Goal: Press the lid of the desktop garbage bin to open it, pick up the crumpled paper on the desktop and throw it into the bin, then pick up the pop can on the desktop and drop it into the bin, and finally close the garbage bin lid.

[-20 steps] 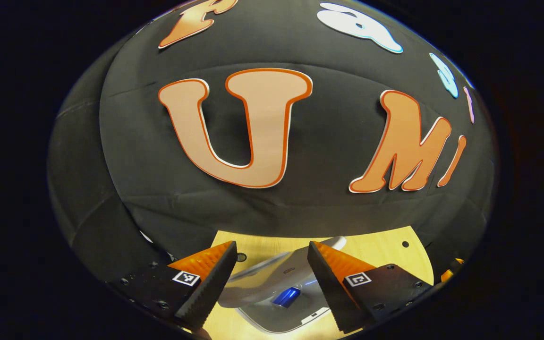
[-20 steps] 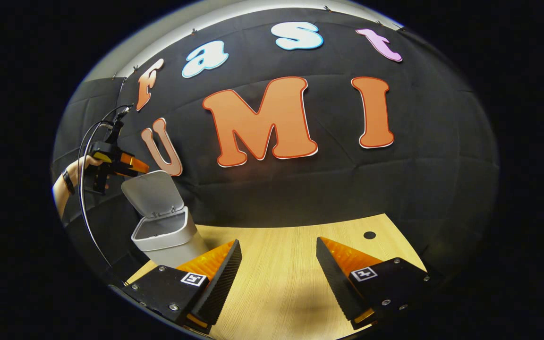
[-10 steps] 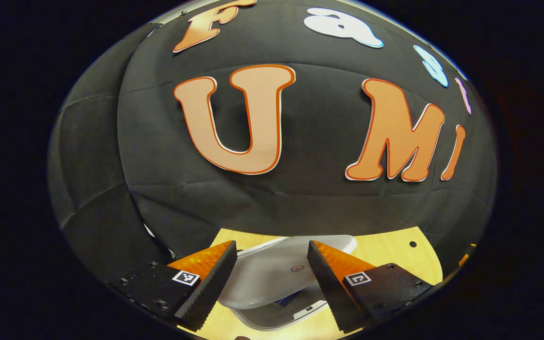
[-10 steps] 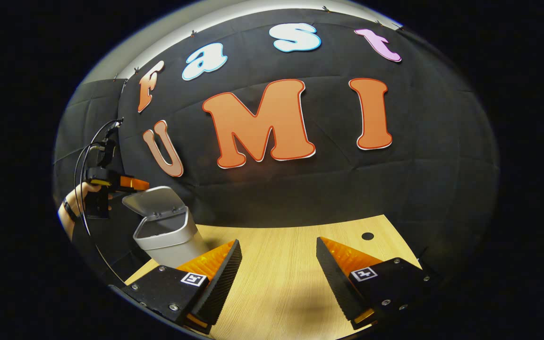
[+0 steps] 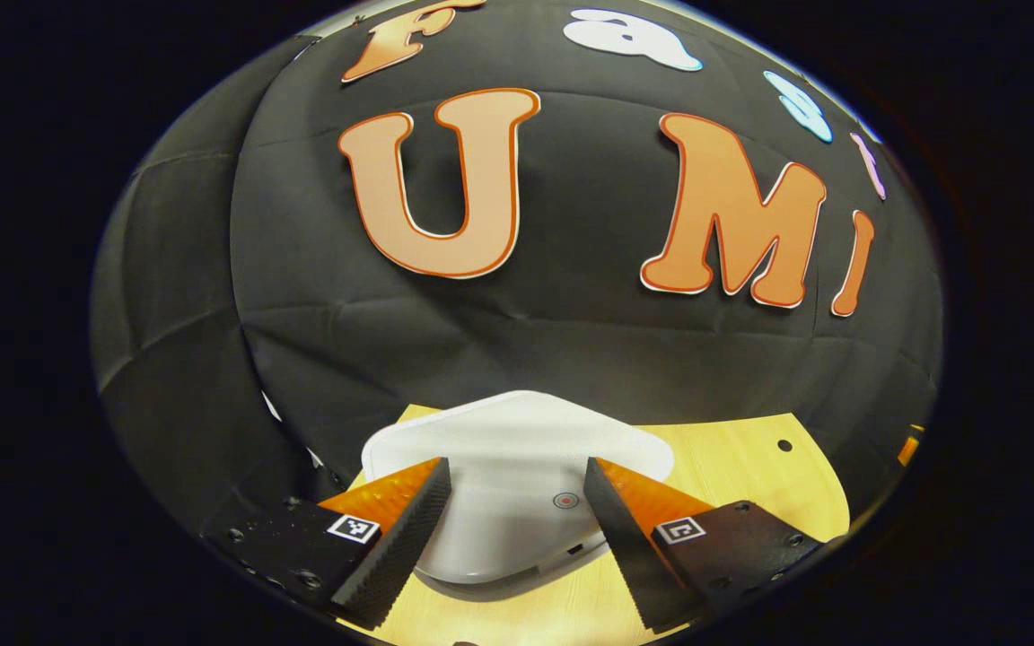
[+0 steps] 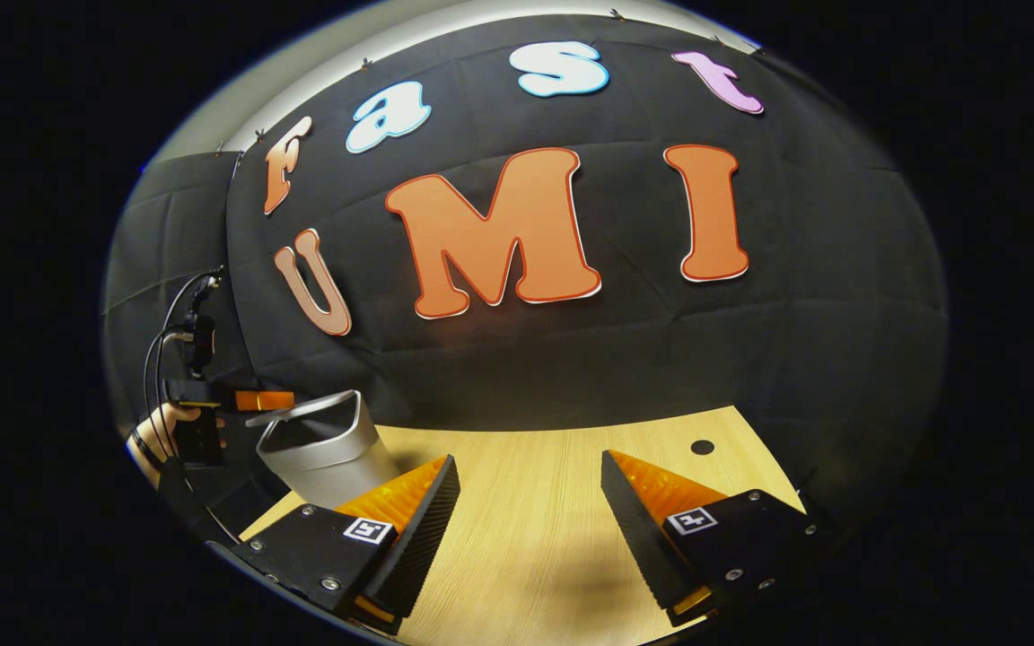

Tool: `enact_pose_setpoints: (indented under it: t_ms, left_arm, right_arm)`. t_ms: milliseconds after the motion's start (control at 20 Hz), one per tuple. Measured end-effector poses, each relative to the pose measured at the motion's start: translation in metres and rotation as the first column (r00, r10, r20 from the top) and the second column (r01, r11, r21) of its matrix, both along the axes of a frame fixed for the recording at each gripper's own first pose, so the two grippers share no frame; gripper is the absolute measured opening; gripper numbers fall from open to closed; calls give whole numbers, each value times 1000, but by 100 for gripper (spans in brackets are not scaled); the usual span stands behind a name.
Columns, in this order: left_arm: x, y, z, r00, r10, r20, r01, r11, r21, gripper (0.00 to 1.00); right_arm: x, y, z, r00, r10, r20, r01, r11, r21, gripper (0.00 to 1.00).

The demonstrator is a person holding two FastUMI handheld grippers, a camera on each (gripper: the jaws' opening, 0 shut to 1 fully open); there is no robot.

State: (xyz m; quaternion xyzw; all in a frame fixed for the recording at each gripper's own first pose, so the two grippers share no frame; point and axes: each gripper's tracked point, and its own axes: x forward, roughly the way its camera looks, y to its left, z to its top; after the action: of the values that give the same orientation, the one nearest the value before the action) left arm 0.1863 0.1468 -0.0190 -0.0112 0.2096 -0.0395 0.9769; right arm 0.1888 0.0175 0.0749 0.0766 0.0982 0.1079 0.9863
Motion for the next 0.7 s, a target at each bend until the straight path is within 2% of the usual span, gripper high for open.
enact_pose_setpoints:
  t_ms: [150, 250, 300, 350, 450, 600, 700]
  left_arm:
    - [-9, -1, -24, 1000, 12, -9, -12, 1000, -6, 95]
    - [-18, 3, -37, 999, 23, -44, -21, 999, 45, 96]
    - [-12, 6, -38, 999, 43, -28, -41, 997, 63, 97]
    - [-13, 4, -37, 999, 31, -26, -29, 997, 65, 97]
    - [-17, 3, -42, 999, 27, -36, -24, 997, 72, 98]
    - [-13, 8, -37, 1000, -5, 23, 0, 981, 194, 99]
    - [-13, 7, -35, 999, 10, 34, -15, 988, 153, 96]
  right_arm:
    - [0, 3, -2, 1000, 11, -9, -11, 1000, 10, 95]
    - [-1, 4, -4, 1000, 18, -15, -18, 1000, 23, 95]
    - [-2, 4, -3, 1000, 20, -17, -20, 999, 28, 100]
    - [-2, 4, -3, 1000, 22, -19, -21, 999, 32, 95]
    - [-4, 5, -2, 1000, 26, -14, -26, 999, 44, 95]
    - [-5, 4, -1, 1000, 28, -14, -27, 998, 50, 95]
    - [-6, 2, -1, 1000, 26, -11, -25, 999, 45, 95]
